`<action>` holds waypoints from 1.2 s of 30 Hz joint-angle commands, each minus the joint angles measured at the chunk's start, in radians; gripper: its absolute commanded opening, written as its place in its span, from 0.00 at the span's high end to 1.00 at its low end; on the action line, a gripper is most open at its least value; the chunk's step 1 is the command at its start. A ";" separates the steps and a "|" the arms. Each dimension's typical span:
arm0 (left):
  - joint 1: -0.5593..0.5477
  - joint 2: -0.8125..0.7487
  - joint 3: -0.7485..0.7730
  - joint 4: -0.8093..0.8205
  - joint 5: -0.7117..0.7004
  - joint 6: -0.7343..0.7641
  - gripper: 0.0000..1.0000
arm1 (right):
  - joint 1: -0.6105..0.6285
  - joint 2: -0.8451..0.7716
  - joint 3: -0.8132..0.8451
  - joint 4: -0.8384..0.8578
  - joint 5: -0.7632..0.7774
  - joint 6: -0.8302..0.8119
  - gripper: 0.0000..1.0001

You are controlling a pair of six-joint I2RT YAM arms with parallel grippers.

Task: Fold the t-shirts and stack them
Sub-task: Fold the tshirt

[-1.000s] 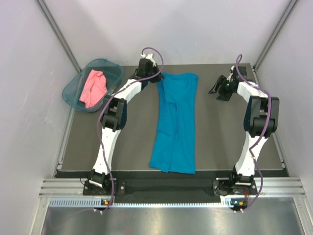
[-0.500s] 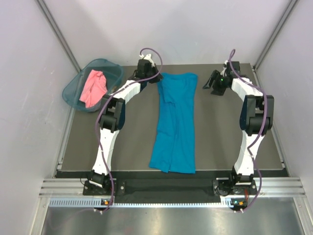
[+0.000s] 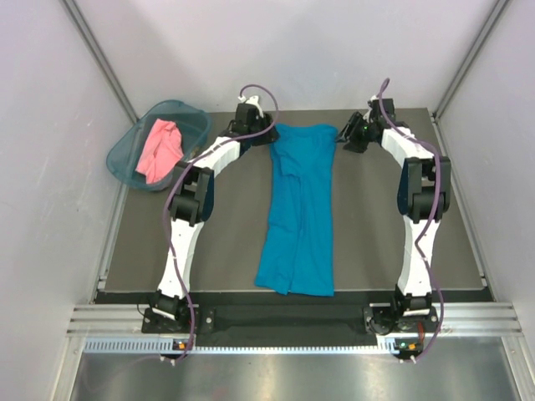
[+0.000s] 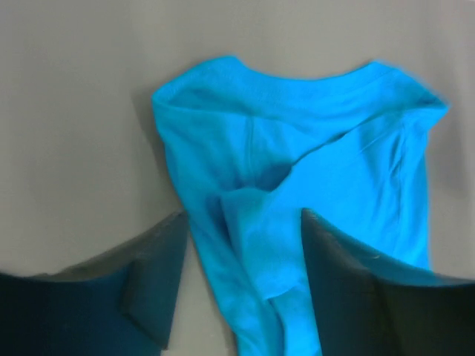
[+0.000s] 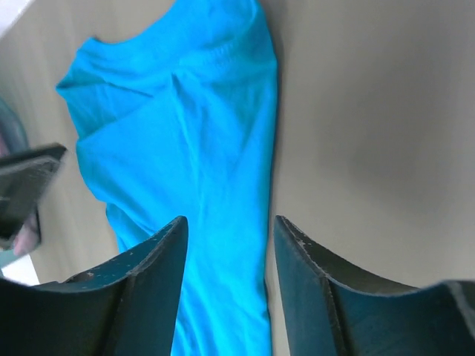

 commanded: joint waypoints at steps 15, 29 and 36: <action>-0.015 -0.651 -0.660 -0.186 0.023 0.006 0.42 | 0.124 -0.609 -0.576 -0.290 -0.008 -0.319 0.39; -0.237 -1.169 -1.359 -0.118 0.159 -0.222 0.38 | 0.345 -1.146 -1.279 -0.126 -0.157 -0.127 0.39; -0.248 -1.227 -1.501 -0.150 0.137 -0.331 0.46 | 0.365 -1.200 -1.418 -0.096 -0.171 -0.086 0.46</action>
